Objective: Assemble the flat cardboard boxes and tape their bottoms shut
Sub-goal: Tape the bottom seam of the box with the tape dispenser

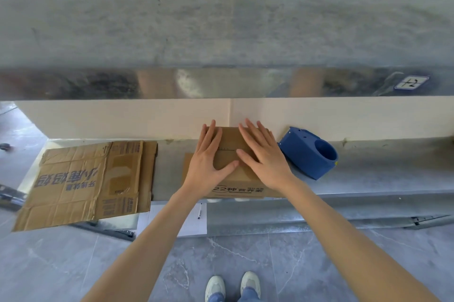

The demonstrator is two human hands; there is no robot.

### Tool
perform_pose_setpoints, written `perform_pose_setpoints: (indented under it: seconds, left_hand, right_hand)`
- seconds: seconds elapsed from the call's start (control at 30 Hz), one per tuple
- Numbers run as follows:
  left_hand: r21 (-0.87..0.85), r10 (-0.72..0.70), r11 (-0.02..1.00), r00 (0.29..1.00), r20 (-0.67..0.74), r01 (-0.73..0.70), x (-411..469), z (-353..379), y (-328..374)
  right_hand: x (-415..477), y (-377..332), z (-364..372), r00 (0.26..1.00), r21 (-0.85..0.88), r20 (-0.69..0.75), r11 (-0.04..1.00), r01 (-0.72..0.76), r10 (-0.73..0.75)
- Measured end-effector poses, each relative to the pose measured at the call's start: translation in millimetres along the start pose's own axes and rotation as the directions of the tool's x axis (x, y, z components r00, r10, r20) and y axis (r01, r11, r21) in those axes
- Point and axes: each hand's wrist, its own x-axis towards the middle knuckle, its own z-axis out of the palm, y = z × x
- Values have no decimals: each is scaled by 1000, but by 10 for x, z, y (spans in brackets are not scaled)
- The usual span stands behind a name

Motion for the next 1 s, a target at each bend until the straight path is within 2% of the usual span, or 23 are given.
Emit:
perform_pose_setpoints:
  seconds: [0.07,0.17,0.3,0.4,0.53,0.67,0.77,0.9,1.0]
  left_hand:
    - [-79,-22,997,1000,-20,21,-6,7,17]
    - [-182,-60,982,998,-23,55,-2,-4,12]
    - [-404,-233,896,970,-70,186,-64,43,-13]
    - [-514,-308,813,951,19,273,-78,52,-25]
    - [-532,-316,789,946,79,308,-64,43,-51]
    - [-562,-298,772,950,95,298,-64,4,-23]
    - [-486,-267,829,959,93,277,-62,-61,7]
    - [-358,-221,910,975,7,209,-138,-136,-10]
    - [-311,-236,925,972,-21,218,-266,-153,-10]
  right_hand:
    - [-24,2,24,995,220,-74,974,-48,65]
    - [-38,-3,49,975,471,-111,874,-119,192]
    - [-66,-5,61,951,634,-82,752,-182,300]
    - [-92,-25,52,919,763,-16,599,-244,395]
    - [-87,-34,35,914,800,10,546,-251,405]
    - [-72,-34,17,916,780,6,571,-256,401]
    - [-56,-19,-16,918,756,10,598,-266,397]
    - [-23,4,-74,911,784,0,565,-255,411]
    - [13,63,-138,913,807,10,536,-248,408]
